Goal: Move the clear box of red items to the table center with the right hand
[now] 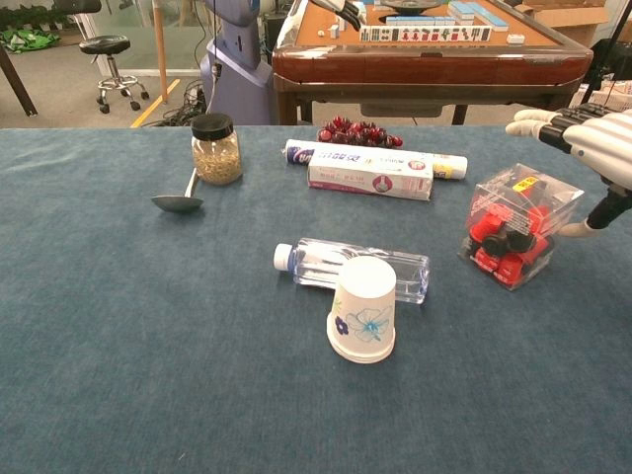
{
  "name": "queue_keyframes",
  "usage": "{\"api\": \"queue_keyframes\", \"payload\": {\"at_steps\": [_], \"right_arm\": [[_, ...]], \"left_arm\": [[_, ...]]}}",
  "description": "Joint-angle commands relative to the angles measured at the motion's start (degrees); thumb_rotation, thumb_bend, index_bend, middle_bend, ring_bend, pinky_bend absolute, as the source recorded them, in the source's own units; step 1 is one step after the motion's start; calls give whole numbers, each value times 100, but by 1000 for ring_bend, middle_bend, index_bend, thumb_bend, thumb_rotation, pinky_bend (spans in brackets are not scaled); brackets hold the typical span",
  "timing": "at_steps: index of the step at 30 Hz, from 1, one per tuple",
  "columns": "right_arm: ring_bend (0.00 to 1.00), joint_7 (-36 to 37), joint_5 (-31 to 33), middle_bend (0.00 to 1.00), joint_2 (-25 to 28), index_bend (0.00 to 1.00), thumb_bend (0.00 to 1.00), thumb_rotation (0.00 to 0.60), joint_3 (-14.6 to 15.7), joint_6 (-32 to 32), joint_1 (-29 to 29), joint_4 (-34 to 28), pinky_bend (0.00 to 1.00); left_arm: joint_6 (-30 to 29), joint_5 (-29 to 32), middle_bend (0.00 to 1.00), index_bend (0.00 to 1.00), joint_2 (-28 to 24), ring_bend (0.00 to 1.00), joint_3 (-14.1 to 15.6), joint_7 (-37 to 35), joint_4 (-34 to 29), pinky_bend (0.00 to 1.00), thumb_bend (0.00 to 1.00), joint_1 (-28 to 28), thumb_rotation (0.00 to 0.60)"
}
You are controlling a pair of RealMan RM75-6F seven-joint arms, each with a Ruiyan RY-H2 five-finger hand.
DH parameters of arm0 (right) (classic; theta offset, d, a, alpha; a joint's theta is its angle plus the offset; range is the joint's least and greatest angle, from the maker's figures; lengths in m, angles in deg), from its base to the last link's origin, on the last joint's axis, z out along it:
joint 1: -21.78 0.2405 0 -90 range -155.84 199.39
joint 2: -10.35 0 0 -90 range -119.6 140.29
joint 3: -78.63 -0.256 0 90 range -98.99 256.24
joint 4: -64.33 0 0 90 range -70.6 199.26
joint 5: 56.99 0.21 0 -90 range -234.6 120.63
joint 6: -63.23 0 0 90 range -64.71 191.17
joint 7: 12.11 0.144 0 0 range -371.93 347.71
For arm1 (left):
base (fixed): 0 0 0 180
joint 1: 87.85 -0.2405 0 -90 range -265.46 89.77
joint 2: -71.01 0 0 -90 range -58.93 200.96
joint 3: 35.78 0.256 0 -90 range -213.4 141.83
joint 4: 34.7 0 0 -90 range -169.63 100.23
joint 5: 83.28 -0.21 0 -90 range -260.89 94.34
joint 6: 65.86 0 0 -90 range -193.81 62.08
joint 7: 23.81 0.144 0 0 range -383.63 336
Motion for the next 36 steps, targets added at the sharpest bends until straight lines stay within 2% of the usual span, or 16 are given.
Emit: {"api": "queue_keyframes", "payload": {"at_steps": [1, 18, 36], "right_arm": [[0, -71, 99, 0, -73, 0, 0, 600, -68, -102, 126, 71, 27], [0, -291, 543, 0, -597, 0, 0, 600, -308, -609, 850, 623, 26], [0, -487, 764, 0, -1120, 0, 0, 600, -464, -749, 1471, 970, 26]], "left_arm": [[1, 2, 672, 309, -6, 563, 0, 0, -5, 851, 23, -2, 600], [-11, 61, 672, 309, -73, 563, -18, -94, -11, 851, 23, -44, 600], [-22, 133, 672, 309, -114, 563, -48, -117, -11, 851, 23, -81, 600]]}}
